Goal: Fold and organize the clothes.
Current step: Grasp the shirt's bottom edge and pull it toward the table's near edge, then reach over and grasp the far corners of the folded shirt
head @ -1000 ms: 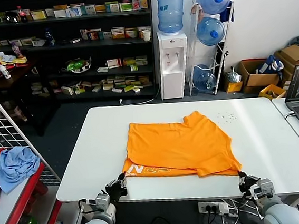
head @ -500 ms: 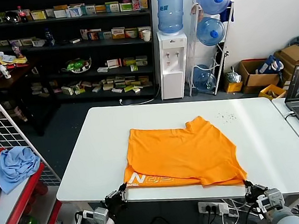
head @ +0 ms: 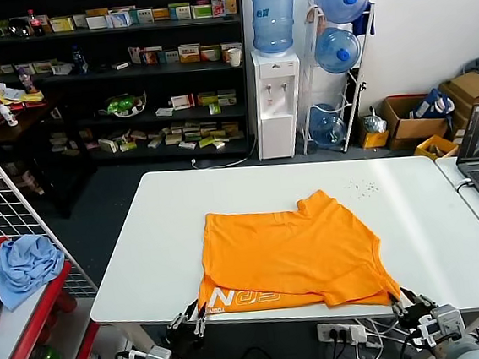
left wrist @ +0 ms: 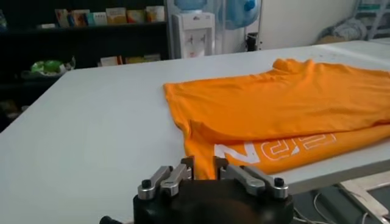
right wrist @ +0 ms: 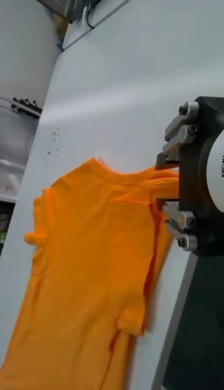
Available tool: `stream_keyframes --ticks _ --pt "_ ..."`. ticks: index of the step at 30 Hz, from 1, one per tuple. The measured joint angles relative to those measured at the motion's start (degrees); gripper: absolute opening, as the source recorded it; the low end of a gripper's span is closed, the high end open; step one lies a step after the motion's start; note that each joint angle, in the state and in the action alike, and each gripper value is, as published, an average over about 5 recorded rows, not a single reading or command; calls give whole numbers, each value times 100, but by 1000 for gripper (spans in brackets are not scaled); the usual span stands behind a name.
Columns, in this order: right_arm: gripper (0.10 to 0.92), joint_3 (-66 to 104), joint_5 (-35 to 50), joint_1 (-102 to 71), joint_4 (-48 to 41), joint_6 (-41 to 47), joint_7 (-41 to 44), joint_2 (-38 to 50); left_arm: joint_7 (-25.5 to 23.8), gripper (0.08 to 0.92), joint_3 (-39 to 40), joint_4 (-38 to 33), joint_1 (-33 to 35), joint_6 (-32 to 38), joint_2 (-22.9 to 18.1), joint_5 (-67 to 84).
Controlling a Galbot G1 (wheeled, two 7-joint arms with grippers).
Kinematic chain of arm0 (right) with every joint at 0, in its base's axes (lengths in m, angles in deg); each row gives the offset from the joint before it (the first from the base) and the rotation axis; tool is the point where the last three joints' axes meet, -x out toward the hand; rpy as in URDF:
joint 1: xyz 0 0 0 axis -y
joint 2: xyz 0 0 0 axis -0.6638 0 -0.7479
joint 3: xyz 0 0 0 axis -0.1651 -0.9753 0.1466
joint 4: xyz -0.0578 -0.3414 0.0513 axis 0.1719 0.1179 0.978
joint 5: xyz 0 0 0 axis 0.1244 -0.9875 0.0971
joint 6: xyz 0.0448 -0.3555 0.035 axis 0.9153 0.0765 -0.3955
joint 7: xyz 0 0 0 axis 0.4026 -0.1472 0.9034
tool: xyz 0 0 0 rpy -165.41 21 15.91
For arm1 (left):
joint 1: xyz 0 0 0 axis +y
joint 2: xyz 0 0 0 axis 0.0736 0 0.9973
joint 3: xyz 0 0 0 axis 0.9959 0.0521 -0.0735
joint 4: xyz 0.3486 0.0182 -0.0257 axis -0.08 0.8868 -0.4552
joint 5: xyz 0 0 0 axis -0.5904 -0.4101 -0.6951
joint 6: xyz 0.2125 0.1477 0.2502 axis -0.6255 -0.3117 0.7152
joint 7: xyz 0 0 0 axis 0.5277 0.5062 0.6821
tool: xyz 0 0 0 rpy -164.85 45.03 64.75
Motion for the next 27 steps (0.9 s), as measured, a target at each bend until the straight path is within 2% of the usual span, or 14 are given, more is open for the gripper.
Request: stream_keyframes --ticks 7,11,16,27 --pt "719 -46 247 529 -235 -313 155 113 -25 598 -4 71 -427 38 73 75" --pt "804 -244 423 1155 -679 -491 314 110 4 711 100 330 -908 9 50 205" --pt "822 -642 647 2180 -1468 -623 566 26 39 813 327 915 -1725 -50 -39 419" --pt "823 -1573 688 4498 -3535 -513 1139 -434 114 823 949 2514 -3460 -263 -364 921"
